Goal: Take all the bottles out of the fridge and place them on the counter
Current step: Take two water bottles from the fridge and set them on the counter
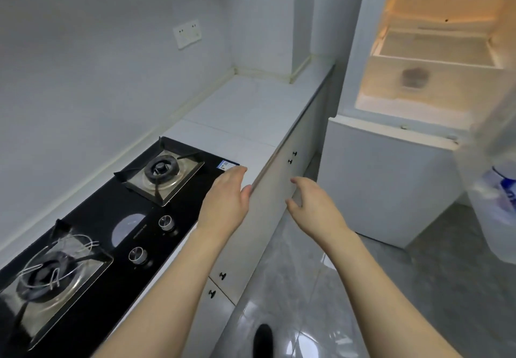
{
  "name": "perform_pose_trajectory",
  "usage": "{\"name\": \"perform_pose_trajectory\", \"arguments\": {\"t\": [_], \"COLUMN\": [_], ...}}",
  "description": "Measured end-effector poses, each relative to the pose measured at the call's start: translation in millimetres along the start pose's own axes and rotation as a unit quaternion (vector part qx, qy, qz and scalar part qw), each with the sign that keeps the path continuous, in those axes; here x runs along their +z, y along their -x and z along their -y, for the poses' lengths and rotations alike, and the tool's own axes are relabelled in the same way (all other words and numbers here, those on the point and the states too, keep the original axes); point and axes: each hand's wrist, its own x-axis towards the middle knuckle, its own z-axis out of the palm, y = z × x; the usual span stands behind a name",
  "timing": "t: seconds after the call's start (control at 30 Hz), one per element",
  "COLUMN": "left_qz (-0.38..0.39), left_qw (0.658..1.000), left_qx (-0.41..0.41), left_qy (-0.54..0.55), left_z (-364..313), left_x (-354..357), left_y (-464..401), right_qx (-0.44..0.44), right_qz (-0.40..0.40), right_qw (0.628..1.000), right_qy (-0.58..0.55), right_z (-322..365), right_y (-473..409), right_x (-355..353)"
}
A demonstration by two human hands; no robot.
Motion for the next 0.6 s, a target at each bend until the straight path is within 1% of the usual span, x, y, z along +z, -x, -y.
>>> {"name": "perform_pose_trajectory", "arguments": {"t": [0.13, 0.3, 0.4, 0.53, 0.6], "left_qz": [0.012, 0.035, 0.039, 0.058, 0.076], "left_qw": [1.000, 0.997, 0.996, 0.993, 0.990], "left_qx": [0.023, 0.057, 0.069, 0.079, 0.099], "left_qy": [0.003, 0.034, 0.044, 0.062, 0.068], "left_z": [-14, -42, -51, -73, -93], "left_x": [18, 52, 70, 96, 113], "left_y": [-31, -90, -129, -187, -211], "right_qx": [0.025, 0.064, 0.071, 0.097, 0.121], "right_qz": [-0.008, -0.027, -0.039, -0.078, -0.099], "right_qw": [1.000, 0.998, 0.997, 0.992, 0.988], "right_qy": [-0.007, 0.001, 0.007, 0.018, 0.017], "right_z": [-21, -60, -75, -103, -123], "right_y": [-17, -55, -84, -121, -131], "right_x": [-12, -40, -61, -89, -104]}}
